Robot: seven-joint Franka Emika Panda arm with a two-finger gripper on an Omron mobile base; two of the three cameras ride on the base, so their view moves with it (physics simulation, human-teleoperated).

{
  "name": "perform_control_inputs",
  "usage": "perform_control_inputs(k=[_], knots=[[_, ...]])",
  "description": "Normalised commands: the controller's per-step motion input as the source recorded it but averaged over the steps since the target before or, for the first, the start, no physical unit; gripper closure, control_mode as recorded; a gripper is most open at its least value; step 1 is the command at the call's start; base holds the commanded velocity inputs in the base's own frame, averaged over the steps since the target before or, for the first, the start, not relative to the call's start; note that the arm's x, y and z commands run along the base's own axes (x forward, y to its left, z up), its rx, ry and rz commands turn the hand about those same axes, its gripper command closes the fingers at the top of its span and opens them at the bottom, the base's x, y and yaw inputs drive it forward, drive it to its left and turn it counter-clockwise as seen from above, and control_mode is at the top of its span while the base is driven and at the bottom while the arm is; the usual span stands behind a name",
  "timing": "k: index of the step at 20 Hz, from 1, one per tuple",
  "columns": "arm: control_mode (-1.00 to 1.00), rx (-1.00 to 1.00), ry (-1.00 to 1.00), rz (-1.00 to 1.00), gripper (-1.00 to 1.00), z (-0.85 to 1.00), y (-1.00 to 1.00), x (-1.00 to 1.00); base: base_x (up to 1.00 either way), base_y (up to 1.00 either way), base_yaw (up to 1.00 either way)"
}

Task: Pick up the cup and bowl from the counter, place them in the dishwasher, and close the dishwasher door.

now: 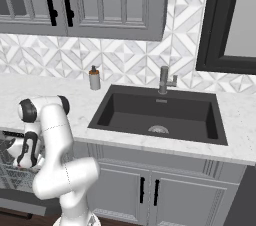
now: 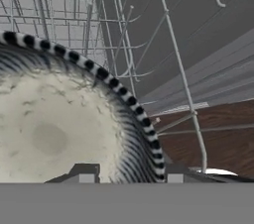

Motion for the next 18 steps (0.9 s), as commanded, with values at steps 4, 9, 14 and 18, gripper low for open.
perform_control_inputs(k=[4,9,14,18], knots=[[-1.0,0.0,-0.05,0.0,-1.0,0.19,0.0,0.0,0.0,0.0,0.0],[-1.0,0.0,-0.07,0.0,-1.0,0.66,0.0,0.0,0.0,0.0,0.0],[-1.0,0.0,-0.07,0.0,-1.0,0.87,0.0,-0.33,0.0,0.0,0.0],[-1.0,0.06,-0.11,0.01,-1.0,0.74,0.0,-0.48,0.0,0.0,0.0]])
